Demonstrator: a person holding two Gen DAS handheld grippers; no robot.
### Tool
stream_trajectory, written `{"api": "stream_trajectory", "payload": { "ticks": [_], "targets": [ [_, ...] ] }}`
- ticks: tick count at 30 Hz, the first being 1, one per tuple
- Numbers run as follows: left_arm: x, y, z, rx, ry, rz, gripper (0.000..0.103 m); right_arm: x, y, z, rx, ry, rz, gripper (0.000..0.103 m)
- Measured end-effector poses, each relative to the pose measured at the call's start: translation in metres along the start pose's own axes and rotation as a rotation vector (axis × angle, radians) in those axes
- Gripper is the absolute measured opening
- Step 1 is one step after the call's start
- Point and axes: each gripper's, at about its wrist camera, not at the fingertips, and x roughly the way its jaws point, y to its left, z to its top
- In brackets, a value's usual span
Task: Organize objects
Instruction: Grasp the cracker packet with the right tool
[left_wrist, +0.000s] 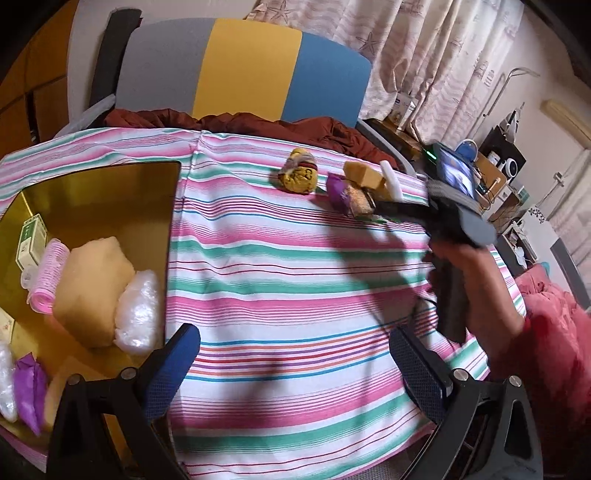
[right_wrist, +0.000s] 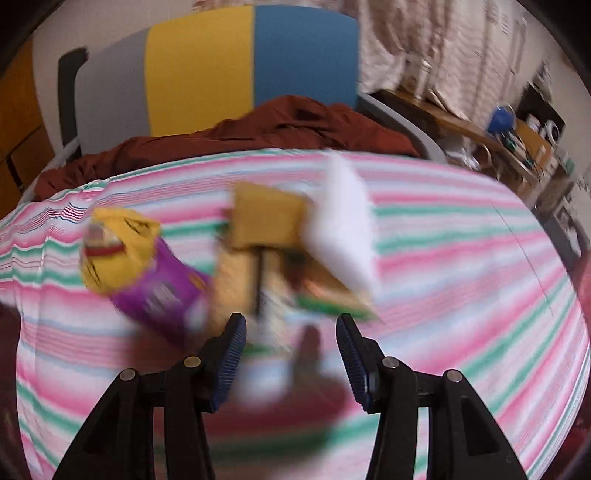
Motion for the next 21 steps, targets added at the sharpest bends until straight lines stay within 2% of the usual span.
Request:
{"api": "stream_trajectory", "payload": {
  "ticks": [5, 8, 11, 16, 21],
  "targets": [
    [0.004, -0.006, -0.002, -0.009, 0.012, -0.008, 0.103, -0.023, -0.04, -0.026, 0.092, -0.037, 0.093, 0.051],
    [0.006, -0.012, -0.002, -0.004, 0.013, 0.003, 0.103, -0.033, -0.034, -0.022, 0.09, -0.087, 0.166, 0.051],
    [0.005, -0.016, -0.003, 0.001, 0.011, 0.009, 0.103, -0.03, -0.014, -0.007, 0.066, -0.098, 0.205, 0.051],
    [0.0, -0.019, -0.002, 0.018, 0.002, 0.025, 0.103, 0.008, 0.018, 0.022, 0.068, -0.037, 0.159, 0.051],
    [0.001, -0.013, 0.001, -0.001, 0.003, 0.044, 0.103, 0.031, 0.027, 0.03, 0.033, -0.02, 0.105, 0.051]
  ]
}}
